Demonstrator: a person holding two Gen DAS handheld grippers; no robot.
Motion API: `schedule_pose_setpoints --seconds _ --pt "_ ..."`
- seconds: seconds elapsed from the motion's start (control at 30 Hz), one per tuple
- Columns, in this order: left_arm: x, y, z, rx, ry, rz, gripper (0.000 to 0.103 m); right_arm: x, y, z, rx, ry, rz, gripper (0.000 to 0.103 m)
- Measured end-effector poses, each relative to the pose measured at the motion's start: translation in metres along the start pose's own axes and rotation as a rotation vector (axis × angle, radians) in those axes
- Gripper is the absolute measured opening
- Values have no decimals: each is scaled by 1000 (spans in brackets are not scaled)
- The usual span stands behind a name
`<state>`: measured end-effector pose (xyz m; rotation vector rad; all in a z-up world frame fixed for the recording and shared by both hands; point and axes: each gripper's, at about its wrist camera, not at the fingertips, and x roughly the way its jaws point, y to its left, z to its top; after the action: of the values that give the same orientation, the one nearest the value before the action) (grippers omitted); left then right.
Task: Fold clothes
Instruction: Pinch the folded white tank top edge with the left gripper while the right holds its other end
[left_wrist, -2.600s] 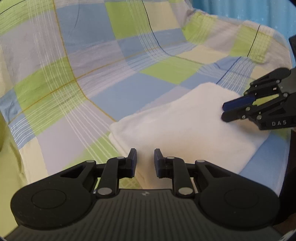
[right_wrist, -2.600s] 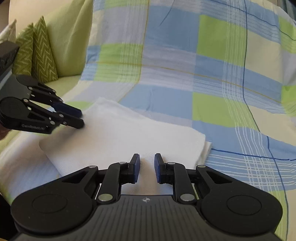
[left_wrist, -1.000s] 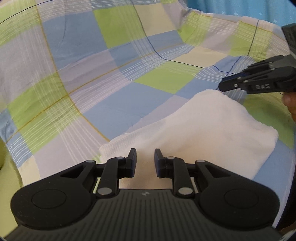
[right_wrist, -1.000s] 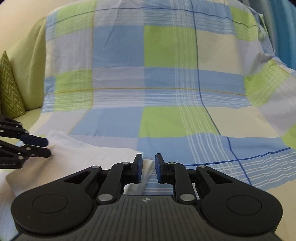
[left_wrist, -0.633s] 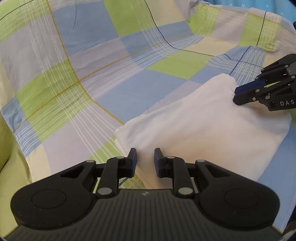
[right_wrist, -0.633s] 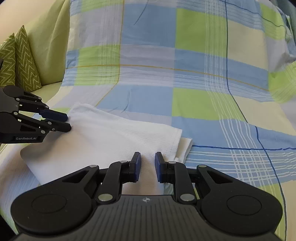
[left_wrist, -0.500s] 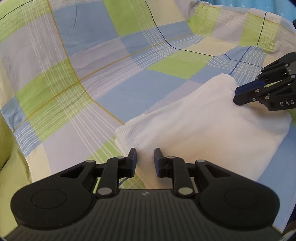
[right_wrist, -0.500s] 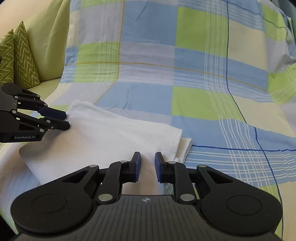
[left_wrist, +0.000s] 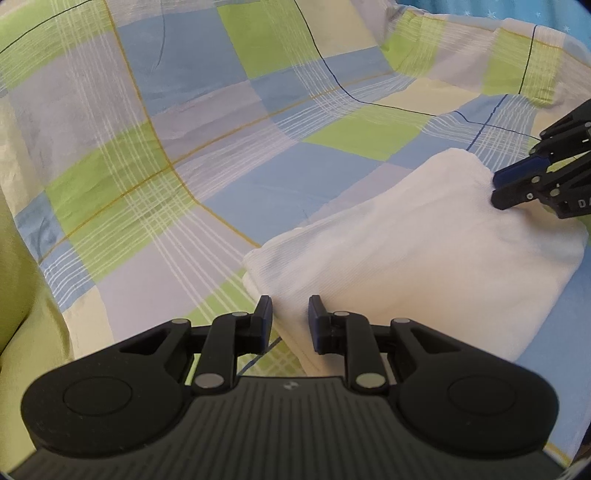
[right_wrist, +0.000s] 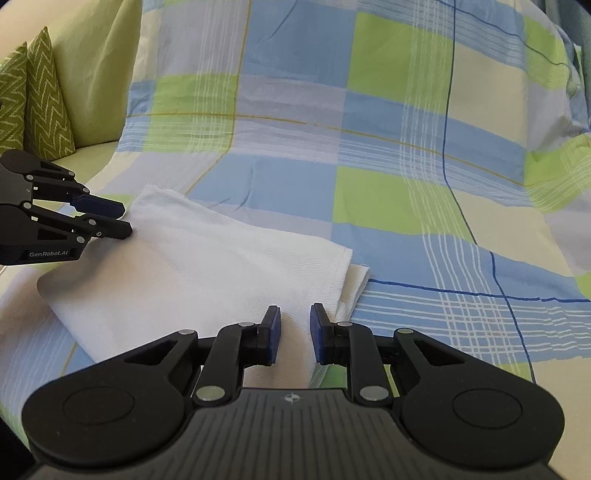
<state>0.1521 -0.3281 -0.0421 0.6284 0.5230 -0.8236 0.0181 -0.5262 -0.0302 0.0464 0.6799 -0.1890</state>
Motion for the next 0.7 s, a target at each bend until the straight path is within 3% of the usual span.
schedule_pose_setpoints --seconds 0.13,0.4,0.57,0.7 --pt "-2 16 -1 -61 2 18 19 -11 9 -8 11 24 50 31" --pt "5 36 5 -238 -41 -40 21 -8 -6 -1 74 -78 45 35" --pt "14 40 9 -297 -43 -79 22 5 -21 5 128 -101 36 42" --pt "28 45 14 -320 -23 -91 22 16 -34 10 171 -119 28 42"
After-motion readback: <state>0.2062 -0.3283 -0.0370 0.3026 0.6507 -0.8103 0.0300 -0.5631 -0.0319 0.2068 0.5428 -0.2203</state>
